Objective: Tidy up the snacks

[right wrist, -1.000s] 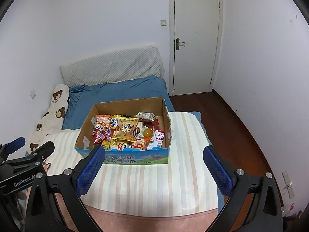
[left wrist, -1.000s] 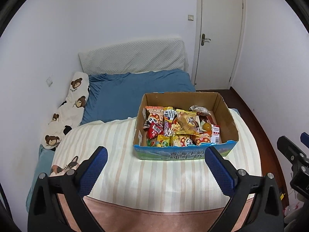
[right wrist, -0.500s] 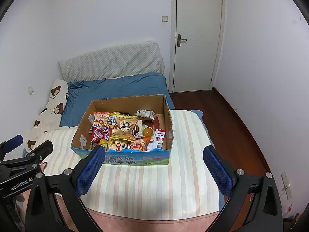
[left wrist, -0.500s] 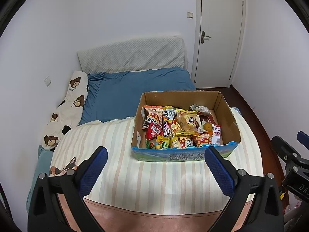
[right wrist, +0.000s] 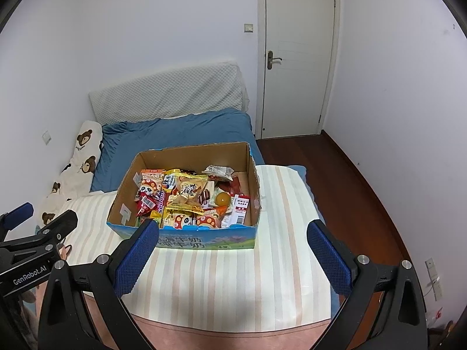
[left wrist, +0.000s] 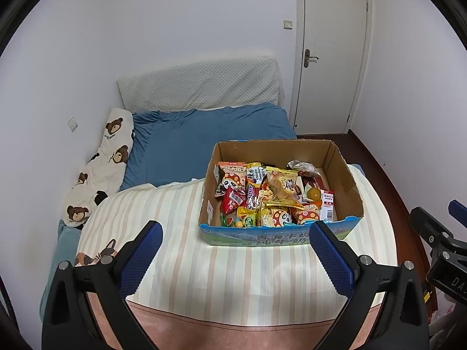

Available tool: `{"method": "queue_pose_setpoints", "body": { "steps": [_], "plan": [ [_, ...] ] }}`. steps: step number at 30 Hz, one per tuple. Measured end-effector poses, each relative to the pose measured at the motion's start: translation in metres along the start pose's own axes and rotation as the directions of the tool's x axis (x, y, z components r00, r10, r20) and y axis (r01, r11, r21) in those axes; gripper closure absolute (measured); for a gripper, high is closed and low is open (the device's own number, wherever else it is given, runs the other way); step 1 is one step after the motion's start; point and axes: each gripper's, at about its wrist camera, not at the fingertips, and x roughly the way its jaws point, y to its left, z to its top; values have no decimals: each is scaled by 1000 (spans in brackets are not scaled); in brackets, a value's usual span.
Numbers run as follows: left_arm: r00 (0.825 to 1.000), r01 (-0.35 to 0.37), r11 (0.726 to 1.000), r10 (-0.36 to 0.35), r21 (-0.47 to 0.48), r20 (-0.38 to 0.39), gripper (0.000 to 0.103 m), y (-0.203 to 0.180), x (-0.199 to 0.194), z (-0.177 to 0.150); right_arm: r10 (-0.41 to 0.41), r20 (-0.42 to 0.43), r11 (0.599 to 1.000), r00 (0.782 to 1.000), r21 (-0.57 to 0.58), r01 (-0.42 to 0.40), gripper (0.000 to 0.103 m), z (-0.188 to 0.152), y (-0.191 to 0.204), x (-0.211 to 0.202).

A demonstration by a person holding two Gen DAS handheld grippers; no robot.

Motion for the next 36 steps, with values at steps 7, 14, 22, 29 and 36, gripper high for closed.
{"method": "queue_pose_setpoints", "body": {
  "steps": [7,14,22,29,36],
  "plan": [
    [1000,0,1000,0,-1,6,0,-2,-2,0,-2,6,1000,1000,3,2,0,0,-1,-2],
    [1000,-2,1000,2,-3,10,0,-1,-5,1,-2,7,1000,1000,1,2,0,3,-1,-5],
    [1000,-3,1000,3,-2,14,0,-1,-6,1,-4,13,1000,1000,-1,4,0,4,-1,-7],
    [1000,-1,1000,1,1,18,0,-3,-8,3,-2,11,1000,1000,-7,2,0,4,-1,-8],
    [1000,-3,1000,3,3,22,0,-5,-10,3,-3,14,1000,1000,-9,3,0,4,0,-8]
  ]
}}
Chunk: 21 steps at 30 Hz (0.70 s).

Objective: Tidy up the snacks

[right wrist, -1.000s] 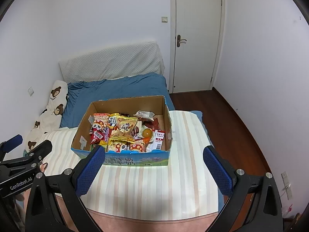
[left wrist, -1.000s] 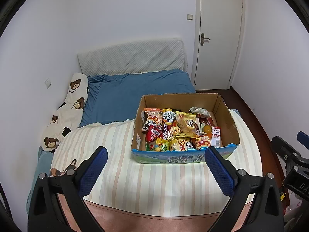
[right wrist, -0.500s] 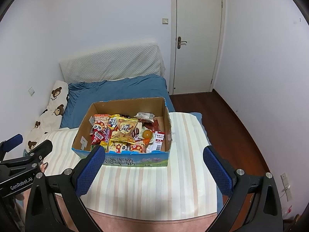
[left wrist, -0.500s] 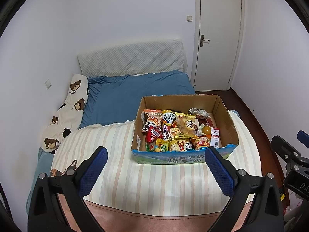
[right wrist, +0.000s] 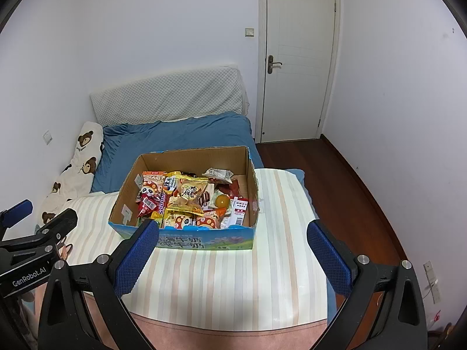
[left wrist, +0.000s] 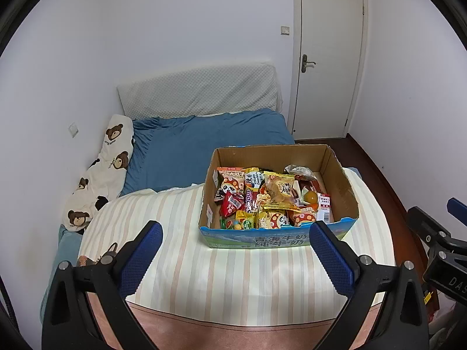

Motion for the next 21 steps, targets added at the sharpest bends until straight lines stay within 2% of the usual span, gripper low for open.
{"method": "queue_pose_setpoints", "body": {
  "steps": [21],
  "plan": [
    [1000,6,1000,-6,6,1,0,-5,-4,-3,0,0,1000,1000,3,0,0,-3,2,-3]
  ]
}}
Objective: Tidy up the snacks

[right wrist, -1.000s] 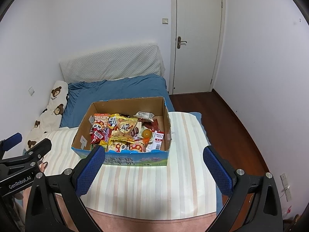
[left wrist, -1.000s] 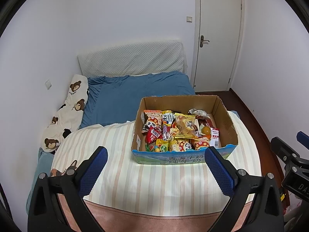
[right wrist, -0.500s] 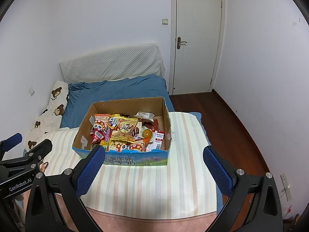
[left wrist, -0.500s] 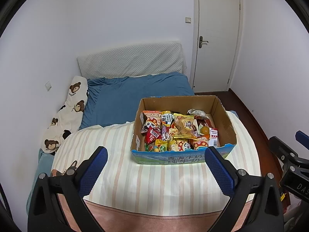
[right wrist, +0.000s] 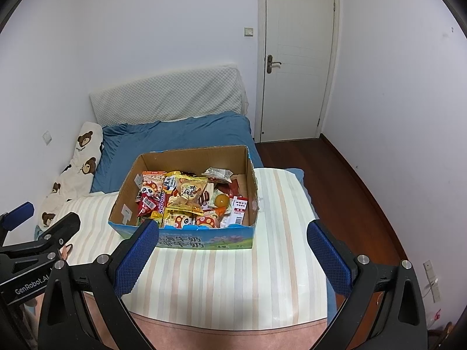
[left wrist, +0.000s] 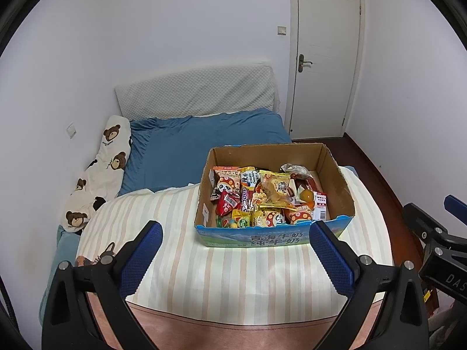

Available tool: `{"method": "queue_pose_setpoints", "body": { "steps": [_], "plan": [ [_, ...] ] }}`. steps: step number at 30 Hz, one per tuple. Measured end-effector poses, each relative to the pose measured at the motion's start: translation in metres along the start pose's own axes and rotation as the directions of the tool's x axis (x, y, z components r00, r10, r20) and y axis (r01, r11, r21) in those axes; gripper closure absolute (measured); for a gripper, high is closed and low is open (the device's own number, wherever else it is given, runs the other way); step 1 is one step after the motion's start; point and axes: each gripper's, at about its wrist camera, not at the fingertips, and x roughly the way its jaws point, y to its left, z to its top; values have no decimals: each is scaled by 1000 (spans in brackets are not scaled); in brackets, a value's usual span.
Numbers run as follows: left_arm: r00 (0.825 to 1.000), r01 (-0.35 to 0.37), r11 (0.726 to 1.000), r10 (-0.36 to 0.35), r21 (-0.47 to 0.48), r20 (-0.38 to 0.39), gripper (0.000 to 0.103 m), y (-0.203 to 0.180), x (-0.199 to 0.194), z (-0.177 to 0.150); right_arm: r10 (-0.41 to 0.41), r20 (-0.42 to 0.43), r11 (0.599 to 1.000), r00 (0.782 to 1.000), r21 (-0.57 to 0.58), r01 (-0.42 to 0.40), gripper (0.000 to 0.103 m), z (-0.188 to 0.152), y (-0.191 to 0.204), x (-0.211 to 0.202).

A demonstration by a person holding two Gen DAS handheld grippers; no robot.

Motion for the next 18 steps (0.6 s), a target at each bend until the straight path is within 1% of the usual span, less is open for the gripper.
{"method": "queue_pose_setpoints", "body": {
  "steps": [18],
  "plan": [
    [1000,-2,1000,2,7,21,0,-1,-2,-1,-9,4,1000,1000,11,9,0,-1,-2,-6]
  ]
}}
